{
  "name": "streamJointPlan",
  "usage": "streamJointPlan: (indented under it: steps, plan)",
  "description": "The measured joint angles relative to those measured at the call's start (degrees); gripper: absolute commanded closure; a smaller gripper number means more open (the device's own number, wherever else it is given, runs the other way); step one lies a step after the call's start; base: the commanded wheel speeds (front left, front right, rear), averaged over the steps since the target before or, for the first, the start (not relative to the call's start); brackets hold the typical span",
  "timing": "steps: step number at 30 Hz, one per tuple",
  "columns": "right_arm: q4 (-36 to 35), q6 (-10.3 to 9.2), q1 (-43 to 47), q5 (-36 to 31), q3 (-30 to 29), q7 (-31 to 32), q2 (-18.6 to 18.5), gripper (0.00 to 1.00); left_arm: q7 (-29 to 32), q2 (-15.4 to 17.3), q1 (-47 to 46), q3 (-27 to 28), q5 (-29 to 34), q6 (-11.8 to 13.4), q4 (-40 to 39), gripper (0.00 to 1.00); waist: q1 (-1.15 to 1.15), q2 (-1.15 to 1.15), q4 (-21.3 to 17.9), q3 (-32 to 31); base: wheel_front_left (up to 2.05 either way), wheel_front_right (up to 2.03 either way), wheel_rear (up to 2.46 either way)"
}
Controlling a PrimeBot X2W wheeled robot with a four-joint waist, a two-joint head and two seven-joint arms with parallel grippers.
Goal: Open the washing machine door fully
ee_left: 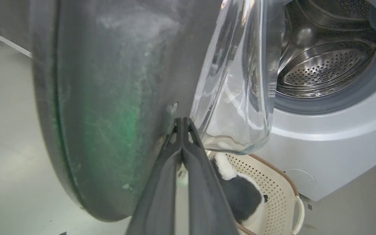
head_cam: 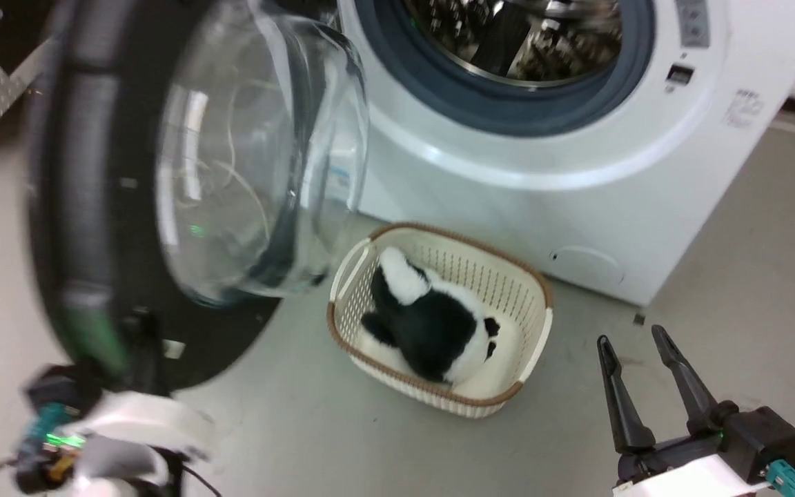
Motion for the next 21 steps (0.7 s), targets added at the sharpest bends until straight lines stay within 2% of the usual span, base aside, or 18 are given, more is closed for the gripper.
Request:
streamJointPlan:
  steps: [5, 12, 17, 21]
  plan:
    - [-0.67, 0.0, -0.7, -0.42, -0.05, -0.01, -1.42, 0.0, 0.75, 3.87, -3.55, 5.5, -2.55, 0.42, 1.48, 1.0, 0.0, 0.0, 0.52, 3.79, 0.0, 0.0, 0.0]
    - [-2.59, 0.0, -2.81, -0.52, -0.22, 0.48, -4.53, 0.0, 0.86, 10.48, -10.47, 13.35, -6.34, 0.23, 9.46, 1.0, 0.01, 0.0, 0.06, 9.72, 0.0, 0.0, 0.0]
    - [-4.66, 0.0, -3.19, -0.58, -0.64, 1.62, -6.47, 0.0, -0.51, 13.99, -15.52, 17.0, -9.26, -1.74, 16.53, 1.0, 0.01, 0.0, -0.69, 13.25, 0.0, 0.0, 0.0]
    - [-6.09, 0.0, -3.49, -0.73, -1.02, 2.5, -7.46, 0.0, -3.0, 16.17, -19.08, 17.84, -9.77, -3.31, 22.5, 1.0, 0.01, 0.0, -1.32, 15.09, 0.0, 0.0, 0.0]
